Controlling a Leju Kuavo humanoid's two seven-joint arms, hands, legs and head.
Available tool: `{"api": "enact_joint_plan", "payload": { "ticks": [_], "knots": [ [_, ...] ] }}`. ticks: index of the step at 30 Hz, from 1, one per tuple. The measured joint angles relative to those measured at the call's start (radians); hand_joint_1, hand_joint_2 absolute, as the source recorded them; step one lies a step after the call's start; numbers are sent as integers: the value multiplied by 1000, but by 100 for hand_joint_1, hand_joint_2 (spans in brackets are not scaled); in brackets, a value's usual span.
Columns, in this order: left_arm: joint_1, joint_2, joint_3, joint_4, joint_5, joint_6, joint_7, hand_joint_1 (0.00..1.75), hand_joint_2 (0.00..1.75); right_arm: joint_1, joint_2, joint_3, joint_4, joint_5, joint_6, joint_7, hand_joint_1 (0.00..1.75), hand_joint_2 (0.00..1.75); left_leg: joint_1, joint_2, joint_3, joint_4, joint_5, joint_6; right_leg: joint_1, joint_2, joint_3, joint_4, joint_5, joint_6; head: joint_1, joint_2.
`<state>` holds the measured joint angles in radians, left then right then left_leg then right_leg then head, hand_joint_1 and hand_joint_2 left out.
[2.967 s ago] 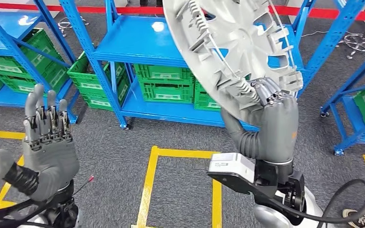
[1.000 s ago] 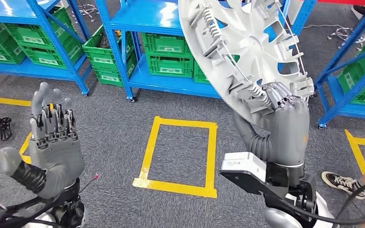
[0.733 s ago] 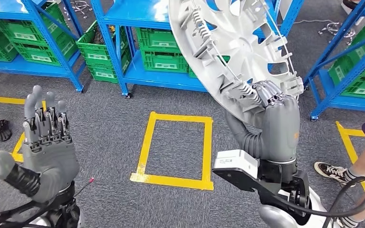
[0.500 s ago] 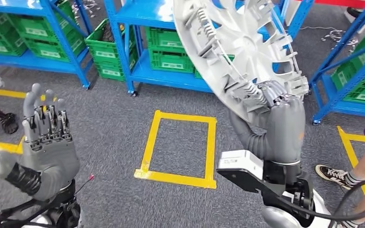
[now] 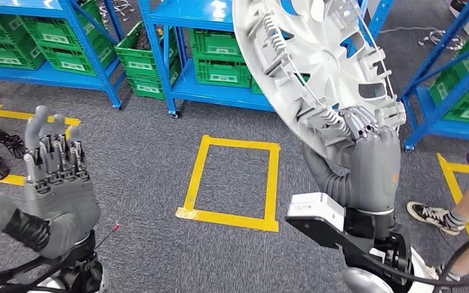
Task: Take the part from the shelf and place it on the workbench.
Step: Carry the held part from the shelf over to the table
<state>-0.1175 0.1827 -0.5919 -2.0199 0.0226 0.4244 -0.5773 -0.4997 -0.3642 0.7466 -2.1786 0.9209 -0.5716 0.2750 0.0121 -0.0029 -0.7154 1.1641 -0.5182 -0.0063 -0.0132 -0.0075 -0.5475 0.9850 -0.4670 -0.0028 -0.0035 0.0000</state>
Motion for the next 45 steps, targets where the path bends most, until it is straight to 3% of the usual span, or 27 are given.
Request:
{"api": "enact_joint_plan", "payload": {
  "ticks": [1, 2, 3, 4, 6, 8, 10, 12, 14, 17, 18, 19, 20, 22, 24, 26, 28, 29, 32, 34, 35, 36, 38, 39, 40, 43, 45],
  "knots": [
    [6, 3, 1, -2, -3, 4, 1, 0, 0, 2, 0, -1, 0, 0, 0, 0, 175, 175, 3, 0, -19, 64, -32, -4, 0, 0, -10, 1, 7, -1, -5, 0],
    [11, 5, 3, -4, -6, 7, 2, 0, 0, 5, 0, -1, 0, 0, -1, -1, 175, 175, 5, 0, -27, 108, -44, -8, 0, 0, -20, 1, 14, 0, -8, 0],
    [15, 8, 4, -5, -8, 11, 2, 0, 0, 9, 0, -1, 0, -1, -2, -3, 175, 175, 6, 1, -20, 118, -38, -10, -1, 0, -30, 3, 21, 2, -12, 0],
    [19, 10, 5, -7, -11, 13, 3, 0, 0, 12, 0, -1, 0, -1, -3, -5, 175, 175, 8, 1, 7, 91, -18, -11, -2, 1, -40, 5, 27, 5, -16, 0],
    [23, 13, 7, -13, -13, 18, 3, 0, 0, 18, 0, -2, 0, -3, -7, -11, 175, 175, 11, 1, 99, -38, 19, -11, -3, 1, -55, 12, 36, 12, -23, 0],
    [25, 15, 10, -18, -14, 21, 4, 0, 0, 19, 0, -3, 0, -4, -10, -15, 175, 175, 9, 0, 170, -136, 17, -6, -3, 2, -65, 18, 42, 20, -29, 0],
    [29, 15, 12, -23, -14, 23, 4, 0, 0, 20, 0, -4, 0, -6, -12, -17, 175, 175, 4, -2, 183, -156, 11, 3, -2, 2, -72, 20, 51, 32, -30, 0],
    [34, 17, 13, -27, -14, 25, 4, 0, 0, 21, 0, -6, 0, -10, -13, -18, 175, 175, 2, -3, 176, -160, 22, 21, -4, 2, -78, 21, 58, 46, -28, 0],
    [37, 18, 14, -31, -15, 27, 5, 0, 0, 21, -1, -9, 0, -17, -14, -19, 175, 175, 4, -2, 166, -166, 37, 40, -6, 2, -99, 56, 23, 56, -22, 0],
    [43, 19, 14, -35, -18, 30, 10, 0, 0, 23, -2, -11, 0, -33, -17, -23, 175, 175, -1, -1, 140, -166, 57, 55, -6, 3, -156, 230, -92, 60, -1, 0],
    [46, 19, 14, -35, -20, 32, 12, 0, 0, 25, -2, -11, 1, -40, -18, -24, 175, 175, -3, -1, 130, -165, 64, 57, -5, 3, -167, 281, -111, 59, 5, 0],
    [49, 20, 14, -36, -22, 33, 14, 0, 0, 27, -2, -11, 1, -45, -19, -25, 175, 175, -6, -2, 119, -163, 71, 58, -4, 3, -162, 301, -110, 57, 10, 0],
    [51, 20, 14, -37, -24, 34, 16, 0, 0, 29, -2, -11, 1, -48, -19, -25, 175, 175, -8, -2, 109, -161, 77, 58, -2, 3, -141, 283, -93, 53, 13, 0],
    [53, 20, 14, -40, -28, 36, 18, 0, 0, 30, -2, -12, 2, -52, -18, -26, 175, 175, -11, -2, 93, -158, 88, 56, 4, 3, -59, 161, -51, 36, 21, 0],
    [53, 20, 14, -44, -31, 37, 19, 0, 0, 30, -2, -14, 2, -55, -18, -26, 175, 175, -13, -2, 81, -156, 100, 49, 12, 3, 16, 45, -44, 21, 22, 0],
    [53, 21, 14, -47, -32, 38, 21, 0, 0, 30, -3, -16, 2, -58, -18, -26, 175, 175, -11, 0, 74, -158, 114, 36, 18, 3, 38, 9, -45, 14, 23, 0],
    [54, 22, 15, -50, -33, 40, 22, 0, 0, 30, -4, -18, 2, -60, -17, -26, 175, 175, -9, -1, 65, -154, 115, 24, 14, 1, 36, -5, -27, 7, 26, 0],
    [54, 23, 16, -52, -33, 41, 22, 0, 0, 30, -5, -18, 2, -61, -17, -26, 175, 175, -9, -1, 55, -137, 98, 18, 10, -1, 34, -13, -18, 2, 23, 0],
    [56, 27, 17, -55, -34, 44, 24, 0, 0, 31, -5, -18, 2, -63, -13, -26, 175, 175, -2, -1, -9, 29, -9, 0, 6, -4, 14, -20, 5, -5, 7, 0],
    [59, 29, 19, -55, -34, 46, 25, 0, 0, 32, -5, -18, 3, -64, -10, -26, 175, 175, 4, -1, -31, 118, -39, -9, 5, -3, -6, -16, 18, -3, 0, 0],
    [59, 29, 19, -55, -34, 46, 25, 0, 0, 32, -5, -18, 3, -65, -9, -26, 175, 175, 6, 0, -14, 109, -26, -12, 3, -3, -16, -13, 23, 0, -3, 0],
    [59, 30, 20, -55, -34, 46, 26, 0, 0, 33, -5, -18, 4, -65, -8, -26, 175, 175, 8, 0, 23, 60, -3, -14, 1, -3, -26, -8, 27, 4, -6, 0],
    [58, 30, 21, -55, -35, 46, 26, 0, 0, 33, -5, -18, 4, -65, -6, -26, 175, 175, 11, 0, 121, -81, 26, -14, -2, -2, -42, 3, 33, 13, -15, 0],
    [58, 29, 21, -56, -36, 47, 26, 0, 0, 33, -5, -19, 4, -65, -4, -26, 175, 175, 10, -1, 155, -130, 30, -10, -1, -1, -48, 7, 37, 20, -18, 0],
    [58, 29, 22, -56, -37, 48, 26, 0, 0, 33, -5, -19, 4, -66, -3, -26, 175, 175, 8, -3, 170, -154, 27, -5, -1, 0, -54, 10, 42, 26, -20, 0],
    [58, 29, 22, -58, -38, 48, 26, 0, 0, 33, -6, -19, 4, -66, 0, -25, 175, 175, 5, -4, 163, -163, 41, 21, -2, 1, -68, 13, 53, 46, -19, 0],
    [58, 30, 22, -58, -39, 48, 26, 0, 0, 32, -7, -20, 4, -66, 2, -25, 175, 175, 7, -3, 156, -172, 55, 41, -3, 2, -97, 66, 12, 54, -11, 0]
  ]
}}
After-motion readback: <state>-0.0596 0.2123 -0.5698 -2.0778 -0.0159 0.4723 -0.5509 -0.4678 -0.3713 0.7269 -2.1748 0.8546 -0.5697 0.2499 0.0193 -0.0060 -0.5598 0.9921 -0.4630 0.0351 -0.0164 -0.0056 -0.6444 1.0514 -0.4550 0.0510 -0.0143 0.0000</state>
